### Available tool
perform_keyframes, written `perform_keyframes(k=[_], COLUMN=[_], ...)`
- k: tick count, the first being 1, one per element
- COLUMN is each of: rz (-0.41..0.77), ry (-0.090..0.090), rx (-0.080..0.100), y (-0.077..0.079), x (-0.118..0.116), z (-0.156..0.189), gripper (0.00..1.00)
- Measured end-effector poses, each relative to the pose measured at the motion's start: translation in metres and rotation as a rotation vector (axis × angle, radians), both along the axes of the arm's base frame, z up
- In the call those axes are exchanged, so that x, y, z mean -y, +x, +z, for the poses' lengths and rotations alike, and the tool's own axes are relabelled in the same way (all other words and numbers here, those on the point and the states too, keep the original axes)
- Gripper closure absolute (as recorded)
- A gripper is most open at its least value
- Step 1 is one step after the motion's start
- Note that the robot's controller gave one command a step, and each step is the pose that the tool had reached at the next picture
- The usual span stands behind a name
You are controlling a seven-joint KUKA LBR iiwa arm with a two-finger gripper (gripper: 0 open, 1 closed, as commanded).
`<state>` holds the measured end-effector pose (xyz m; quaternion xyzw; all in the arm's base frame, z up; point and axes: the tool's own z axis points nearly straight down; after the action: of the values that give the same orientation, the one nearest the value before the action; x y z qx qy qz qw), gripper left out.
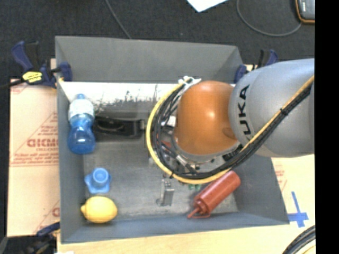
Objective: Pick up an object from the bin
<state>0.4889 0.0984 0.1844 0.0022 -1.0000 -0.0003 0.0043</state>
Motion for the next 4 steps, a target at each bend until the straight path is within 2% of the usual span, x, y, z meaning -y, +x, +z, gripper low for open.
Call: perform_keyframes(k=[1,2,3,4], rz=[-0.004,-0.007,-0.212,-0.088], ry=[0.001,0.002,0.000,-0.002], rx=[0.006,0.001,0.012,-0.007], y=[0.002,0.009,0.050,0.008], x=[0.000,-0.071,-0.104,-0.137], z=[0.002,-0.118,-0.055,-0.089], gripper=[0.00,0.00,0.00,0.00])
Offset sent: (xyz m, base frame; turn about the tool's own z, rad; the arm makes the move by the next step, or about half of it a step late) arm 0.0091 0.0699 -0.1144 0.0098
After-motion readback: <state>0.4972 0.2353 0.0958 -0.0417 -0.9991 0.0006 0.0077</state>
